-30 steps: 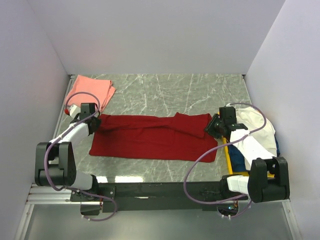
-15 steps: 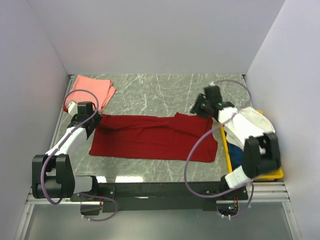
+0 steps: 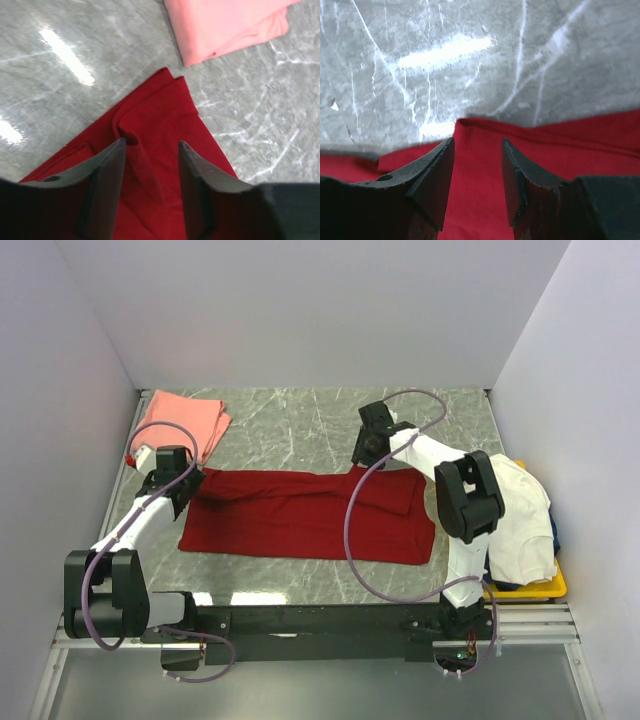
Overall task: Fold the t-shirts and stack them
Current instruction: Fold the tshirt
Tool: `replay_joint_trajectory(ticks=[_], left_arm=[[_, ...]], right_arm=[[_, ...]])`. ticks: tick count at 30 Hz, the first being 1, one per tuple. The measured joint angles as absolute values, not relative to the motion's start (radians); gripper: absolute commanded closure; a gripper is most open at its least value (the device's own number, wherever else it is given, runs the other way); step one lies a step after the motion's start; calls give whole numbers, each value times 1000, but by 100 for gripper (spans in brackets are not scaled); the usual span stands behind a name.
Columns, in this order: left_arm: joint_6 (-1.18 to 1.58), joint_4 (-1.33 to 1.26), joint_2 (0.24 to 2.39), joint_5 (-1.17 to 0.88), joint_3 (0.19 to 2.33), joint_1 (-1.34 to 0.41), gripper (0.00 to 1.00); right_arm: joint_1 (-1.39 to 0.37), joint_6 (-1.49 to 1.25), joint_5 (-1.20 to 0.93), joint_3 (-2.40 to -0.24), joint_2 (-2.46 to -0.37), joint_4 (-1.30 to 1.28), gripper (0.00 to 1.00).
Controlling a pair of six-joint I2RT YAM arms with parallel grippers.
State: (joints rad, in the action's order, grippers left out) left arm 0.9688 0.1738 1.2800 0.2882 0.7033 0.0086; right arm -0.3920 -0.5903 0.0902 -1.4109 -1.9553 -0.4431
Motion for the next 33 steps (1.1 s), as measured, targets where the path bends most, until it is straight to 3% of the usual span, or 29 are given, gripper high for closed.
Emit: replay_joint_trajectory(ticks=[9,12,17,19,31,33], left_arm=[[991,183,1280,323,699,9,46],[991,181,1280,323,692,9,46],[991,177,1280,323,687,9,47],[991,174,1280,323,683,9,47],[991,161,1281,323,660,9,49],[991,161,1281,323,652,9,49]], right_arm=[[-419,-598,99,-1462,-2017,-462,57],[-421,-602,104,-1473,-2030,-462,65],[-423,-611,113,-1473,-2034,-466,93],[-423,-611,113,-1472,-2034,-465,100],[-433,-628,128,-1317,-1901,-452,100],[-437,-632,131,-1304,-1869,-453,96]])
